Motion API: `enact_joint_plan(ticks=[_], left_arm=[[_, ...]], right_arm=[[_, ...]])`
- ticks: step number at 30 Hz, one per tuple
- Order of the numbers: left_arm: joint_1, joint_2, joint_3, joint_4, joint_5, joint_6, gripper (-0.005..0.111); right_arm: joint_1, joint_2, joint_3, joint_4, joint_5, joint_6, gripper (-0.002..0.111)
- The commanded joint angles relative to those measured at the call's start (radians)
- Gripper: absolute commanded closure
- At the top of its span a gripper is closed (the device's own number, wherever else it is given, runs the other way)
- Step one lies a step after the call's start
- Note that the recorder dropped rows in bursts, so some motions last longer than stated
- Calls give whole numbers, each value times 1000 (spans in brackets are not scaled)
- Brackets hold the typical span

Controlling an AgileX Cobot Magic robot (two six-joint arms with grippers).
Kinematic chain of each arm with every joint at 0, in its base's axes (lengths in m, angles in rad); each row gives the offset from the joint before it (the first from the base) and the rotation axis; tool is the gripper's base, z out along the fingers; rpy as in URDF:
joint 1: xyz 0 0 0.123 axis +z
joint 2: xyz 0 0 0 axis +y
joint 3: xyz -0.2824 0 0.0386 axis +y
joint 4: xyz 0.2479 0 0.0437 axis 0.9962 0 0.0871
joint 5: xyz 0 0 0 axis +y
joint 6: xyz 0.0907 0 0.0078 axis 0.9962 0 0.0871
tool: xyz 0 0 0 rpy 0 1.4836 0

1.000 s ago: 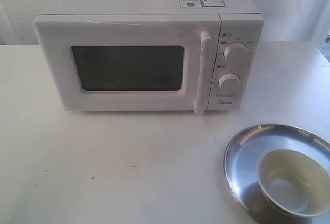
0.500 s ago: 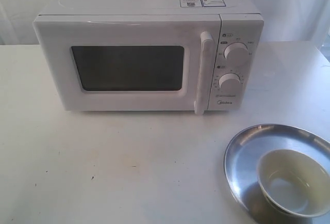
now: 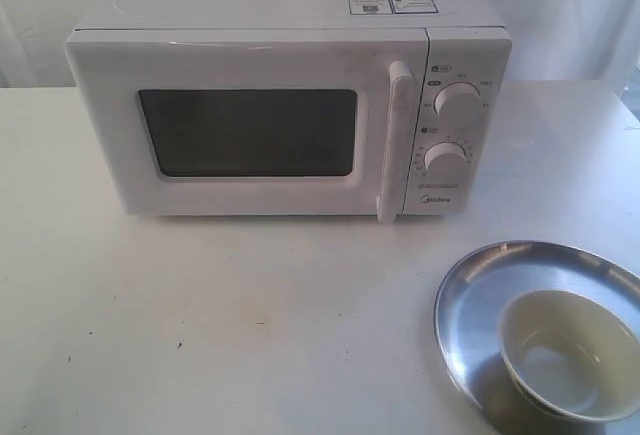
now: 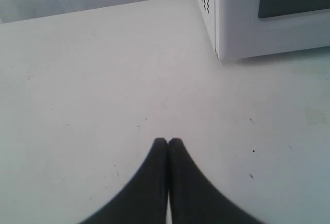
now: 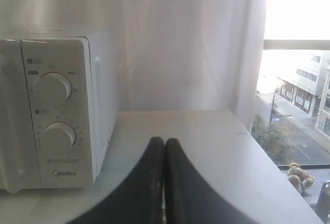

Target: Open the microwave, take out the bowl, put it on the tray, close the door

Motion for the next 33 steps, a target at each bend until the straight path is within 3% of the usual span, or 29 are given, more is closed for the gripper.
enact_joint_plan(ticks=[1,11,33], left_arm=[[-1,-2,-1,-3,1,-7,107],[-1,-2,-1,-3,1,-7,107],[-1,-2,-1,-3,1,-7,107]], right_arm=[[-7,-6,7,376,36,-359,108],[-7,-6,7,563,54,-614,108],[-7,-6,7,568,98,-579,108]])
